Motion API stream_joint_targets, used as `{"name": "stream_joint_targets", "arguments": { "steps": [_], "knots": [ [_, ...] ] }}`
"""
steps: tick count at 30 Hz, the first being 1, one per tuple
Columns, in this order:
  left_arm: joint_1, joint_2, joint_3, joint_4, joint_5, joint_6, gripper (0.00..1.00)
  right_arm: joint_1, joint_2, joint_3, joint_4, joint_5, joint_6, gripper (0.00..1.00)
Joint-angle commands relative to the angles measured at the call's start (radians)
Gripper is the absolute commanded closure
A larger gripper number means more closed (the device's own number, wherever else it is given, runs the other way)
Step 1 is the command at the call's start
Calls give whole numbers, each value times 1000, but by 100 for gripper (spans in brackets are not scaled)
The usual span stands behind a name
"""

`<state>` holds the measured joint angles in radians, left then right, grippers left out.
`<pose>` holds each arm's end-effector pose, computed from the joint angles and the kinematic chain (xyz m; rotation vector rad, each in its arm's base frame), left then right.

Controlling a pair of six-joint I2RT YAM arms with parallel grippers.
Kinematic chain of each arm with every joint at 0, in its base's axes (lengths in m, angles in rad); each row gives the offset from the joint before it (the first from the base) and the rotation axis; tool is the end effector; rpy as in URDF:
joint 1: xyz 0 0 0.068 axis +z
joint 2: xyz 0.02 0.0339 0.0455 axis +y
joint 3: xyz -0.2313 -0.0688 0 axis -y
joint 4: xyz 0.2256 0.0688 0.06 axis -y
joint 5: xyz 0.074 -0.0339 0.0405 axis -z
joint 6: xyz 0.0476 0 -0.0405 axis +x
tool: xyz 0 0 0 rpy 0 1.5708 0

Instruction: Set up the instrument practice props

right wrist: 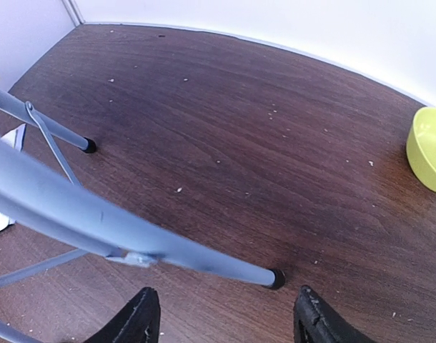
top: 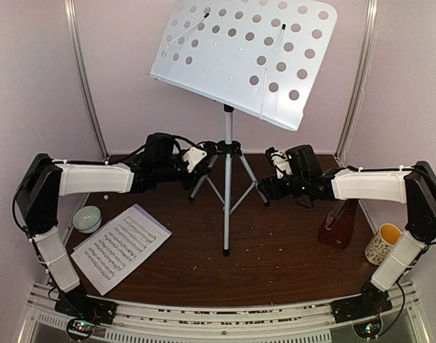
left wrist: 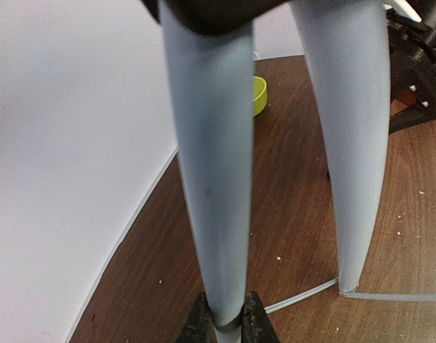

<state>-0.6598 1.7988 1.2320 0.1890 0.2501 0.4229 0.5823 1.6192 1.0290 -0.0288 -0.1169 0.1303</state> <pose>0.3139 -0.2585 0.2240 1.1476 1.5856 -0.3999 0.2899 0.1976 0.1985 -0.5662 2.1620 0.5241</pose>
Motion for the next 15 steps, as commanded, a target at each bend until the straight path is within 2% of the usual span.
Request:
{"name": "stream_joint_targets", "arguments": {
  "steps": [1,6,11,15],
  "knots": [
    [-2,-90,-99,106,-181,-113,100,13,-39,17,43,-26,18,35],
    [-6,-115,-189,210,-274,-206,100,13,-1,32,57,-40,11,35],
    [-21,-85,-177,224,-359,-234,100,13,44,41,76,-55,20,36],
    [-43,-48,-144,220,-401,-261,100,11,12,23,85,-47,26,35]
  ]
}}
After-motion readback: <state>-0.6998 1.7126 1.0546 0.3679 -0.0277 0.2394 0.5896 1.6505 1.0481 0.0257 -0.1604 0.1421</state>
